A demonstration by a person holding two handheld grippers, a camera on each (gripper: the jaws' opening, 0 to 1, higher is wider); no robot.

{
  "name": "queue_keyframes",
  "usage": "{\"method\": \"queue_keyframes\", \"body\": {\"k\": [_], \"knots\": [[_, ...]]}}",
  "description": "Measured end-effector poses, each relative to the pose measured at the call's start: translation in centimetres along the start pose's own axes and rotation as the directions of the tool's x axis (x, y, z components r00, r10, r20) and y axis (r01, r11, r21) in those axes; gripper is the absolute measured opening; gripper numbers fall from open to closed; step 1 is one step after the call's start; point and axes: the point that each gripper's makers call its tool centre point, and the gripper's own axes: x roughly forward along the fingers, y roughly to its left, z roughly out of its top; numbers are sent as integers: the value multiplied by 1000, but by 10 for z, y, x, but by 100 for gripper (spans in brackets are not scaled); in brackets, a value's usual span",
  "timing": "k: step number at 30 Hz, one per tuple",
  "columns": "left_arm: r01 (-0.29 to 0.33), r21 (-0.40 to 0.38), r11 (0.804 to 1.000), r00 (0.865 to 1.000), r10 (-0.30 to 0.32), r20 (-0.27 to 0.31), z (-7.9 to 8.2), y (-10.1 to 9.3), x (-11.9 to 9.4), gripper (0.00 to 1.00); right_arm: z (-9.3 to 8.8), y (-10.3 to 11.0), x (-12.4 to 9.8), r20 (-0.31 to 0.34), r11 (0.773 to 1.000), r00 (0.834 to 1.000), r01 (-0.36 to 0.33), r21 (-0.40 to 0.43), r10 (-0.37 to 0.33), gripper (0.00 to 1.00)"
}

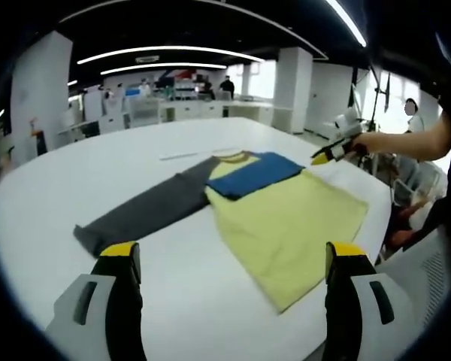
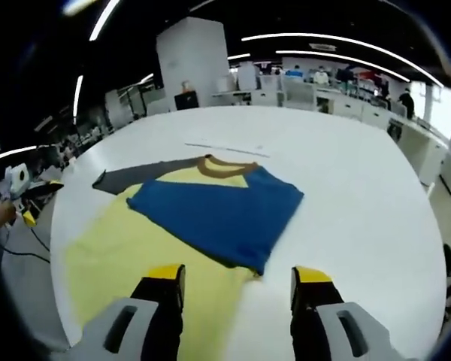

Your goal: Fold the garment on the visible template until the final outline fits inside the template.

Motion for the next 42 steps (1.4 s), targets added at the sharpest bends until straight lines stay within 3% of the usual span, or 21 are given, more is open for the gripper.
{"method": "queue_keyframes", "body": {"k": [11, 18, 26, 42], "knots": [[-28, -15, 1000, 1000, 28, -1, 2, 18, -1, 99, 9, 28, -25, 105, 995, 990, -93, -41, 97, 85], [-48, -35, 998, 999, 48, 8, 5, 33, -2, 99, 17, 49, -43, 187, 989, 971, -138, -59, 147, 98], [-75, -65, 995, 997, 75, 2, 1, 57, -5, 98, 13, 72, -61, 198, 976, 959, -184, -114, 203, 99], [-186, -114, 976, 982, 188, 12, 4, 116, 9, 86, 5, 81, -81, 213, 979, 957, -182, -91, 198, 98]]}}
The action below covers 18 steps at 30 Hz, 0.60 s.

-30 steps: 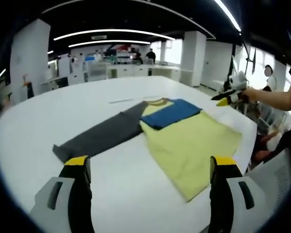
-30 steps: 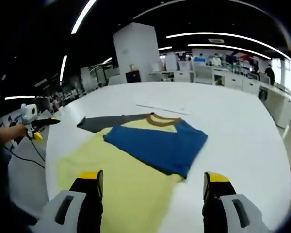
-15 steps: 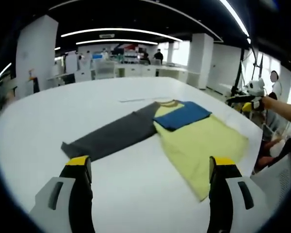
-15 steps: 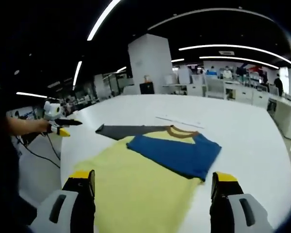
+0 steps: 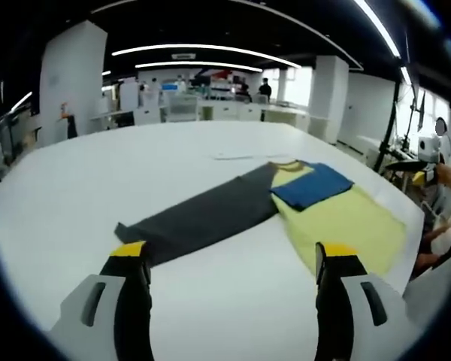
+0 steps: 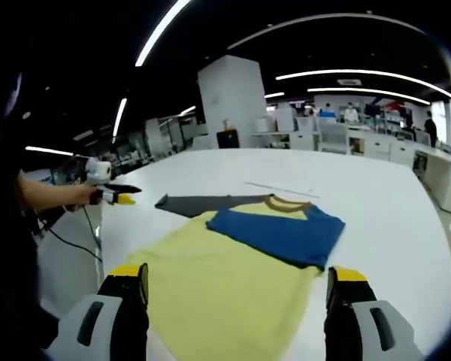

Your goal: Fold the garment on the visible template until the final outline fits inside the template.

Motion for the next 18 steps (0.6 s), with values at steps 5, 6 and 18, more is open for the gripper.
{"method": "queue_keyframes", "body": {"k": [5, 6, 18], "knots": [[-46, -22, 999, 999, 46, 9, 6, 15, 13, 80, -1, -3, -5, -6, 1000, 1000, 11, 0, -11, 96], [-52, -23, 998, 999, 53, 9, 7, 16, 15, 80, -2, -3, -5, -7, 1000, 1000, 13, 0, -13, 96], [-242, -89, 966, 970, 239, -40, -2, 62, 34, 50, -3, -12, -9, -2, 999, 999, 43, 12, -43, 92]]}}
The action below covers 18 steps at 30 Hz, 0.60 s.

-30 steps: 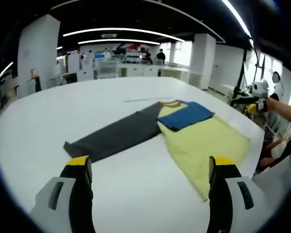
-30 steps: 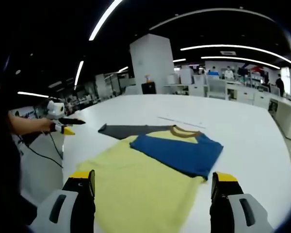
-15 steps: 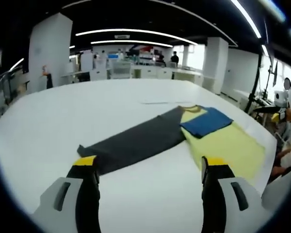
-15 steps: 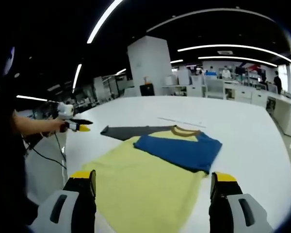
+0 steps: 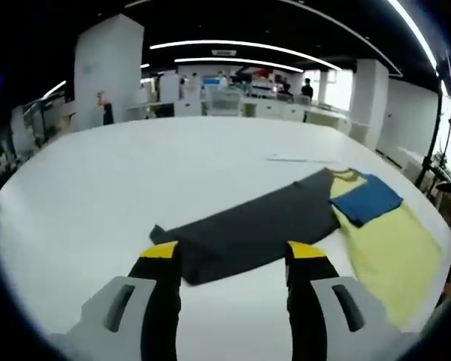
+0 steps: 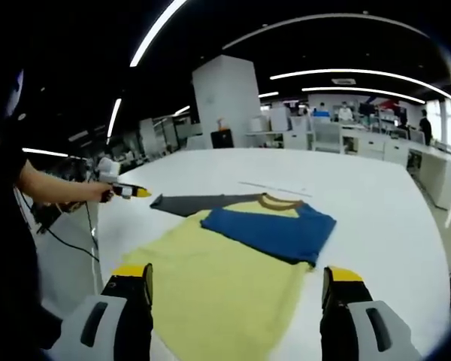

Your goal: Fold the garment on the visible template until the final outline fits inside the template.

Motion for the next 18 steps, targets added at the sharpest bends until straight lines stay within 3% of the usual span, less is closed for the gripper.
{"method": "queue_keyframes", "body": {"k": [3, 5, 9, 18], "knots": [[-38, -3, 999, 999, 38, -19, -4, 7, 2, 41, 1, 1, -1, -1, 1000, 1000, 9, -2, -9, 91], [-76, -46, 996, 997, 76, -9, -3, 12, 3, 35, 0, 0, -2, -6, 1000, 1000, 17, 1, -17, 90], [-131, -72, 989, 991, 129, -35, -11, 24, 8, 32, 0, -4, -3, -12, 999, 999, 35, -1, -35, 87], [-142, -37, 989, 988, 139, -73, -18, 25, 25, 27, -3, -6, -3, -27, 999, 998, 53, 11, -52, 85]]}}
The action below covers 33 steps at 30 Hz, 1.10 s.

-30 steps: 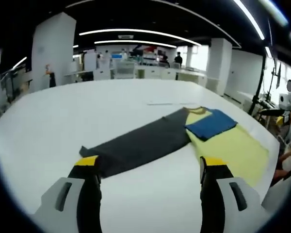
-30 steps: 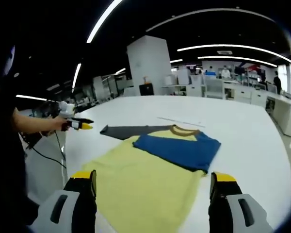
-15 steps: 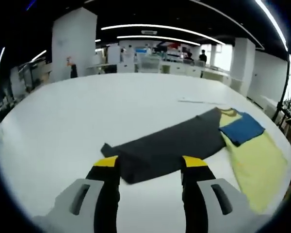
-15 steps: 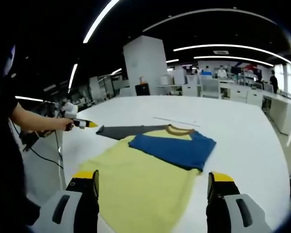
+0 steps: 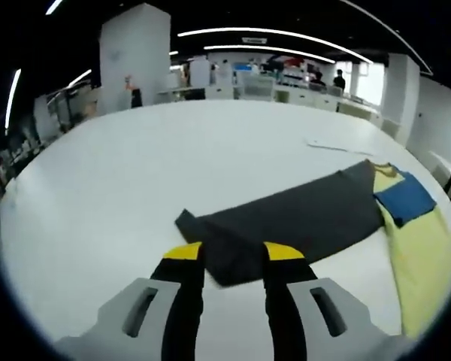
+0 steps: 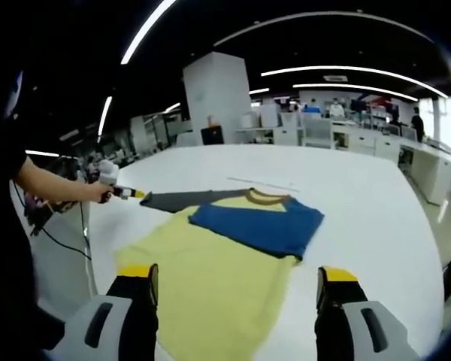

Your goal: Fold the garment on the visible template until the final outline fits inside the template.

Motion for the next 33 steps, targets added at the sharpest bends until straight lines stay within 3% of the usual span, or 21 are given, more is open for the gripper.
{"method": "queue_keyframes", "body": {"k": [7, 14, 17, 24, 33], "knots": [[4, 11, 1000, 1000, -4, -18, -2, -4, 12, 24, 2, 0, 3, -7, 1000, 1000, 0, 0, 0, 85], [-17, 17, 1000, 998, 18, -52, -14, 0, 20, 23, 3, 0, 4, -3, 1000, 1000, 3, 4, -3, 84], [-24, 11, 1000, 998, 24, -65, -18, 2, 20, 19, 2, -1, 4, -8, 1000, 1000, 7, 3, -7, 84], [-44, 31, 999, 997, 46, -62, -20, 8, 18, 10, -1, -3, 4, -15, 1000, 1000, 11, 7, -10, 83], [-37, -20, 999, 998, 36, -48, -20, 13, 14, 3, -1, -2, 6, -13, 1000, 1000, 10, 7, -10, 82]]}}
